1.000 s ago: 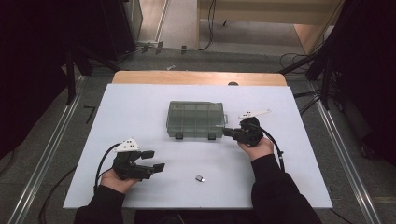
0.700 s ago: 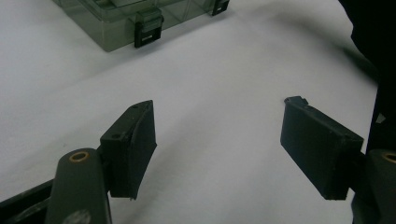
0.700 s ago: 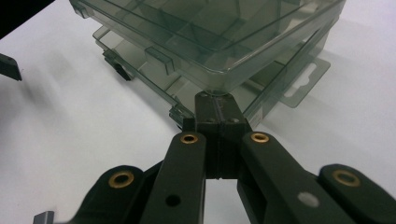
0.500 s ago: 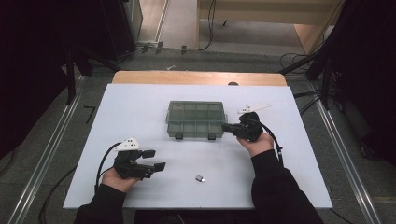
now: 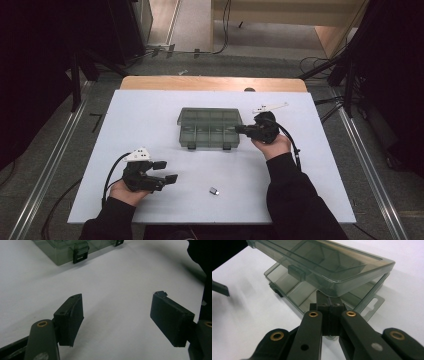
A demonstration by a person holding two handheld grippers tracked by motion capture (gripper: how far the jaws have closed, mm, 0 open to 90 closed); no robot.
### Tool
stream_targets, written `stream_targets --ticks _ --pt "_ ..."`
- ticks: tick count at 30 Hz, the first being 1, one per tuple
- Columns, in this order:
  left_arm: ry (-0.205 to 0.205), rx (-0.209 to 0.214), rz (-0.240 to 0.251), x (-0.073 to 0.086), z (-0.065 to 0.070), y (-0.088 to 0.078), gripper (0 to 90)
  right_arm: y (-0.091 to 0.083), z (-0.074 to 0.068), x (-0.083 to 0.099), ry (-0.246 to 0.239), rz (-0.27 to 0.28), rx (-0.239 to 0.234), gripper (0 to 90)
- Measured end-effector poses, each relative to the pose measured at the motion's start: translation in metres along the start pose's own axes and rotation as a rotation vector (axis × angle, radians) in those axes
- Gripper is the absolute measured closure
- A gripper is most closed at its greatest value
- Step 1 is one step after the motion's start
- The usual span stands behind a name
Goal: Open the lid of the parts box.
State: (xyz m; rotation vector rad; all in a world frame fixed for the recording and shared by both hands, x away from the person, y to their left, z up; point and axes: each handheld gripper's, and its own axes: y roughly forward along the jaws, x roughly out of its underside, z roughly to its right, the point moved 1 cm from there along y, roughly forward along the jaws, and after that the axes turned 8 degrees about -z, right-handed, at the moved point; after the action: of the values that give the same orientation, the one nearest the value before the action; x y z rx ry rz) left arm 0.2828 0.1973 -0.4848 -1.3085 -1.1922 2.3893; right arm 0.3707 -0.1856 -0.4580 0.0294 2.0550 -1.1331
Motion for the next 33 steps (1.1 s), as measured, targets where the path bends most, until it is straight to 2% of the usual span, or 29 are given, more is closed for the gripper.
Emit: stream_targets --ticks 9,13,18,22,24,27,30,33 --pt "0.005 -0.004 0.011 -0.001 0.000 0.002 27.0 -0.003 0.002 -0.008 0.002 0.016 0.002 88.1" --pt "0.006 -0.016 -0.004 -0.003 -0.001 0.004 26.9 -0.004 0.003 -0.010 0.001 0.024 0.000 88.1" --pt "-0.017 -0.012 -0.005 -0.005 -0.006 0.006 27.0 -0.004 0.003 -0.010 0.007 0.020 -0.005 88.1" --pt "0.007 -0.031 -0.014 -0.008 -0.005 0.005 26.9 -0.004 0.005 -0.011 0.010 0.019 -0.004 88.1" --pt "0.022 -0.026 0.001 -0.009 -0.004 0.005 26.9 -0.004 0.005 -0.011 0.017 0.022 -0.003 88.1" --pt "-0.003 -0.016 0.004 -0.013 -0.005 0.004 26.8 -0.006 0.006 -0.012 0.021 0.031 -0.007 88.2" --pt "0.007 -0.024 -0.011 -0.017 -0.005 0.003 26.8 -0.008 0.006 -0.013 0.020 0.033 -0.007 88.2" --pt "-0.010 -0.024 -0.010 -0.019 -0.008 0.001 26.8 -0.009 0.006 -0.015 0.019 0.039 -0.007 88.2"
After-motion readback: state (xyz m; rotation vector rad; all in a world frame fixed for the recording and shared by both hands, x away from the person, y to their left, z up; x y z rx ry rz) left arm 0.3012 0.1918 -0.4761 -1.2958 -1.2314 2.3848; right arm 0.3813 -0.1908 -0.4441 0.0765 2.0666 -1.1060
